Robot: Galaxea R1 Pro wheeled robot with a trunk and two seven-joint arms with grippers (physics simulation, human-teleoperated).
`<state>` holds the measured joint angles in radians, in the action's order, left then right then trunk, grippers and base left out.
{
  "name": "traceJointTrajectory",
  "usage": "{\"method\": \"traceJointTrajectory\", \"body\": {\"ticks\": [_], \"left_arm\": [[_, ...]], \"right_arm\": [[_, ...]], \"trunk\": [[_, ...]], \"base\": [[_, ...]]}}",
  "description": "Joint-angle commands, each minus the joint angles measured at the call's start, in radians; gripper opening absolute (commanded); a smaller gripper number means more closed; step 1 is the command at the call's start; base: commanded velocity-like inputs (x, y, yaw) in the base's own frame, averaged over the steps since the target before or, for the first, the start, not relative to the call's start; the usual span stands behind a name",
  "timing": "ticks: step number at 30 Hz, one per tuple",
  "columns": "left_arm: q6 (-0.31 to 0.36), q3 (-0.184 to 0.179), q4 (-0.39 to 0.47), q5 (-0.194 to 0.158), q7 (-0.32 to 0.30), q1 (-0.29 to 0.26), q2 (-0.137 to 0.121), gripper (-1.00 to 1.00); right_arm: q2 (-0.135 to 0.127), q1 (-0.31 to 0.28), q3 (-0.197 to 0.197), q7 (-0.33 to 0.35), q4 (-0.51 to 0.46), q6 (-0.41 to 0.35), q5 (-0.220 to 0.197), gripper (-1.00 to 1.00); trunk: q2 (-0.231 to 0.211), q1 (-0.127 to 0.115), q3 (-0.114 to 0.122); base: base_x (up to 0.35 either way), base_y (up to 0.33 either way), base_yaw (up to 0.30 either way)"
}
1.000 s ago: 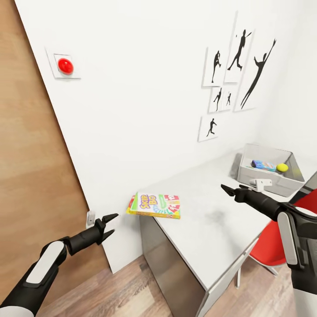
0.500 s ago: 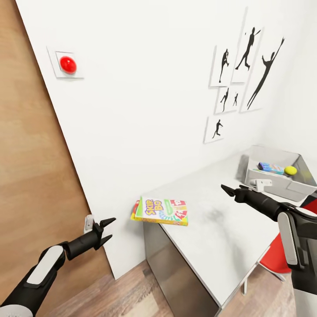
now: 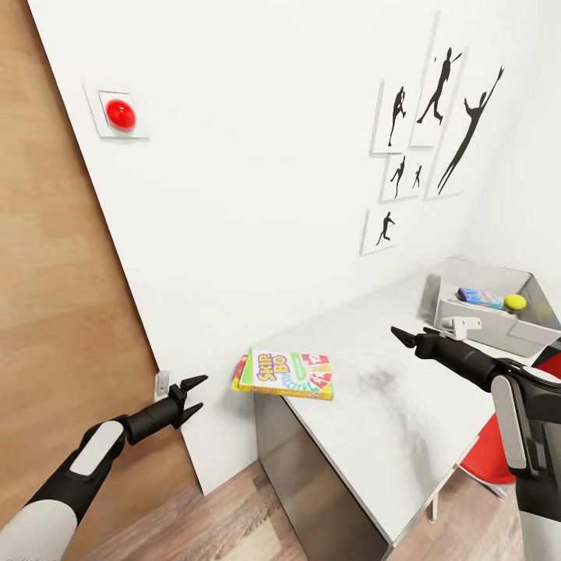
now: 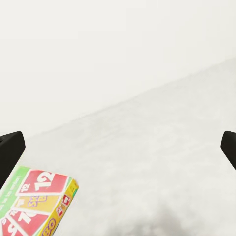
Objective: Put all the toys in the child's room - the three board games (two on the bed and one on the table), the two jigsaw puzzles on the table, and the tennis ball on the table - inside the toy box on the table in the child's room.
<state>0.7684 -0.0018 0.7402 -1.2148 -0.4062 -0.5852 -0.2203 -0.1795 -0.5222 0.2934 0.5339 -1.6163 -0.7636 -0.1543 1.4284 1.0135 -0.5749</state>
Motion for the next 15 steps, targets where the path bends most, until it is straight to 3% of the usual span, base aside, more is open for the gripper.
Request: {"method": "traceJointTrajectory", "body": {"ticks": [1, 15], "left_arm": [[0.004, 0.001, -0.007, 0.001, -0.008, -0.004, 0.0, 1.0], [0.002, -0.001, -0.018, 0.008, -0.018, -0.034, 0.03, 1.0]], "right_arm": [[0.0, -0.001, 0.001, 0.0, -0.001, -0.008, -0.007, 1.0], [0.0, -0.001, 0.003, 0.0, -0.001, -0.008, -0.007, 1.0]], "trunk": [[0.001, 0.0, -0.001], [0.001, 0.0, 0.002]], "base": [[0.0, 0.0, 0.0], [0.0, 0.0, -0.099]]}}
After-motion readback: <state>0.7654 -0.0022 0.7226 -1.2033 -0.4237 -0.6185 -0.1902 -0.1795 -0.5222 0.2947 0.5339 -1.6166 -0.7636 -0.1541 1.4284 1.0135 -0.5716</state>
